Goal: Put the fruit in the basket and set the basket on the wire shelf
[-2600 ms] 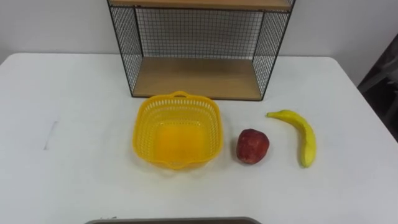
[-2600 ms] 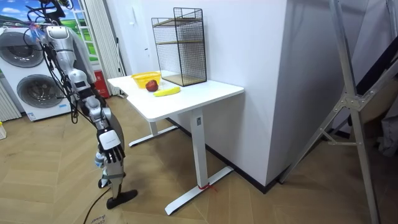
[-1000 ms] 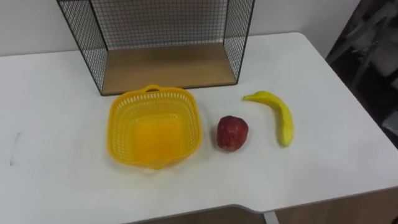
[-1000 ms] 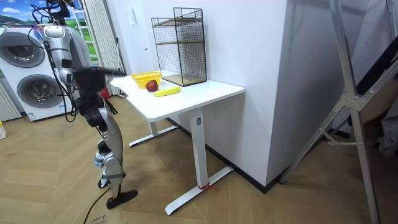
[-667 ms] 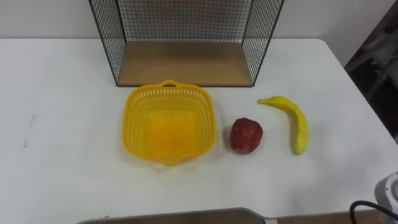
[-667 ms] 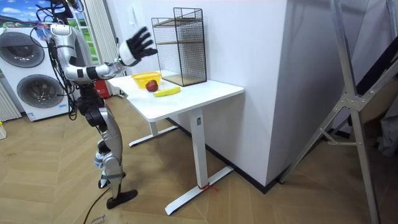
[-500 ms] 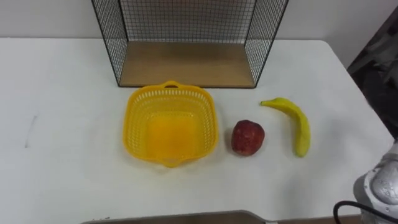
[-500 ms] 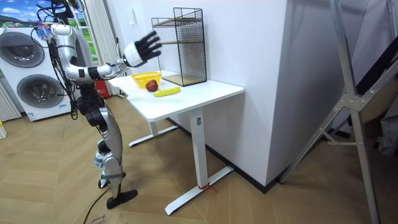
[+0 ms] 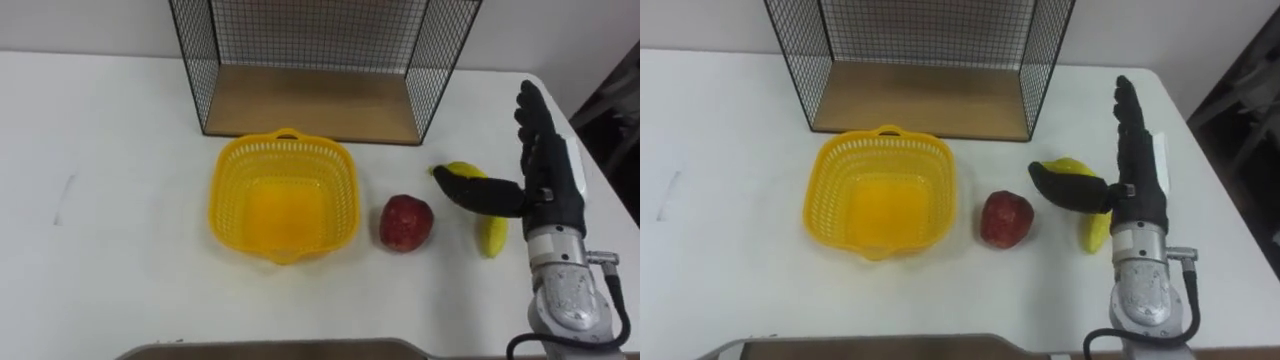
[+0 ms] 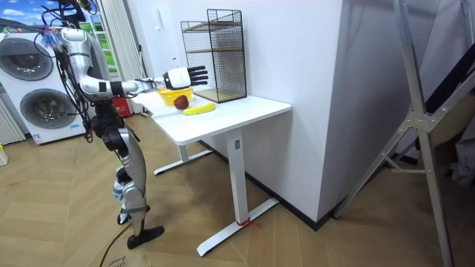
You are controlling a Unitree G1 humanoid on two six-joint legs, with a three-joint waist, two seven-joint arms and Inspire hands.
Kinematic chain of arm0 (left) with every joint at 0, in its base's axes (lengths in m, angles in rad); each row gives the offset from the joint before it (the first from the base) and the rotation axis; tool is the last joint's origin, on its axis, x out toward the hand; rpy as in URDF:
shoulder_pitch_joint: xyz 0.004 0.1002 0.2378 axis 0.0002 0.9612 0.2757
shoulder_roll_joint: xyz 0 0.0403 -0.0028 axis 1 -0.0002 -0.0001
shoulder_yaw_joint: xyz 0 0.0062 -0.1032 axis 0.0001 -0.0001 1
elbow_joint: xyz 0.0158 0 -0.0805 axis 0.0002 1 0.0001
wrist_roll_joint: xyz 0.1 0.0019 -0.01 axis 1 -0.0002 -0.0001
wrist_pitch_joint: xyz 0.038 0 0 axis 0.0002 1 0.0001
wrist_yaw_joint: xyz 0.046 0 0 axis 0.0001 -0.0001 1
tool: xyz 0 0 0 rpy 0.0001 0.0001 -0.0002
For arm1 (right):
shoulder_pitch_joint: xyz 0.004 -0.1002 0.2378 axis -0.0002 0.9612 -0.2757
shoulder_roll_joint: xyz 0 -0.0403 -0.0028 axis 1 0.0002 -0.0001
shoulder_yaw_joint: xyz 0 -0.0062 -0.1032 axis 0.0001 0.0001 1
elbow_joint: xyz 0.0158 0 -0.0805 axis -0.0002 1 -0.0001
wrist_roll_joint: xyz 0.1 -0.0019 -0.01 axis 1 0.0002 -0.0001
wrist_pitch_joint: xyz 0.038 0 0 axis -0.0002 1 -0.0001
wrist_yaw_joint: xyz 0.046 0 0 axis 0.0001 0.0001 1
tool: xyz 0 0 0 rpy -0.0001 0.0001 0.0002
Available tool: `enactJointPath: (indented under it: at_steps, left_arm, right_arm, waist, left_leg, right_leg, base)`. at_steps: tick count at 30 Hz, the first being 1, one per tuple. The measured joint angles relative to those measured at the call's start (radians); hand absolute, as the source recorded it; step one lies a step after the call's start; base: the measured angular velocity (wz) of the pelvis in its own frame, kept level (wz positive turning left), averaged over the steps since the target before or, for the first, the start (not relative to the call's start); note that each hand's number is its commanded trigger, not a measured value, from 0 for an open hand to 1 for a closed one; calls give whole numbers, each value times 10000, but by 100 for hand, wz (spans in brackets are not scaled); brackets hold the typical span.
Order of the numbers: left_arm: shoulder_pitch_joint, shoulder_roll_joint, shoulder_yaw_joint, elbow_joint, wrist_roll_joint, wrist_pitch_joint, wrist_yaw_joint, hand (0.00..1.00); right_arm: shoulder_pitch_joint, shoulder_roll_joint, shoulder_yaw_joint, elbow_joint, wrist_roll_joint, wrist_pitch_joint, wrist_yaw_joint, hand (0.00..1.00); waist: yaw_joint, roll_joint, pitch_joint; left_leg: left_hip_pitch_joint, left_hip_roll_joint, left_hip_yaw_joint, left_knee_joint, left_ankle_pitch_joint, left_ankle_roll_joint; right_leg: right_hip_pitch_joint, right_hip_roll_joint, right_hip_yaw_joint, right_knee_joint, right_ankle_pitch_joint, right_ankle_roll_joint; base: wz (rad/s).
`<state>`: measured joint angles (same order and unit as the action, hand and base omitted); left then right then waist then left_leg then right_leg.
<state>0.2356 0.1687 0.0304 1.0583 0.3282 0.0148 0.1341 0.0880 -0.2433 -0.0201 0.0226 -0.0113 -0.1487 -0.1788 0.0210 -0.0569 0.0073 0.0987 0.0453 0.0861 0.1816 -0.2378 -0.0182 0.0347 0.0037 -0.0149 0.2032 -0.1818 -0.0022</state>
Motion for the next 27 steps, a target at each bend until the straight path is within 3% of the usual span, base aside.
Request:
enactJointPath:
  at_steps: [10, 17, 19, 27]
  left_arm:
    - [-115, 16, 2, -97, -5, -7, -98, 0]
    - [-87, 18, 1, -457, -14, -21, -69, 0]
    - [-92, 18, -3, -457, -15, -45, -48, 0]
    - [-152, 25, -29, 224, -6, -145, 152, 0]
  right_arm:
    - [-15, 0, 64, 3, -407, 0, 723, 0]
    - [113, 7, 830, 222, -629, 6, 1253, 0]
    - [120, 15, 1001, 609, -644, 102, 1414, 0]
    - [123, 38, 1177, 1269, -656, 209, 1493, 0]
  waist:
    - [142, -6, -3]
    - [122, 45, 1]
    - [129, 51, -56]
    - [150, 54, -69]
  left_leg:
    - [-20, 0, -50, 46, 0, 0]
    - [11, 2, -52, 37, 0, 0]
    - [36, 2, -52, 35, 0, 0]
    - [9, 13, -36, 15, 1, 1]
  right_leg:
    - [32, -22, -123, 2, 3, -5]
    - [156, -26, -164, -42, 8, -8]
    - [199, -29, -167, -79, 9, -7]
    - [175, -21, -168, -172, 87, -9]
  base:
    - [2]
    - [0]
    - [0]
    - [0]
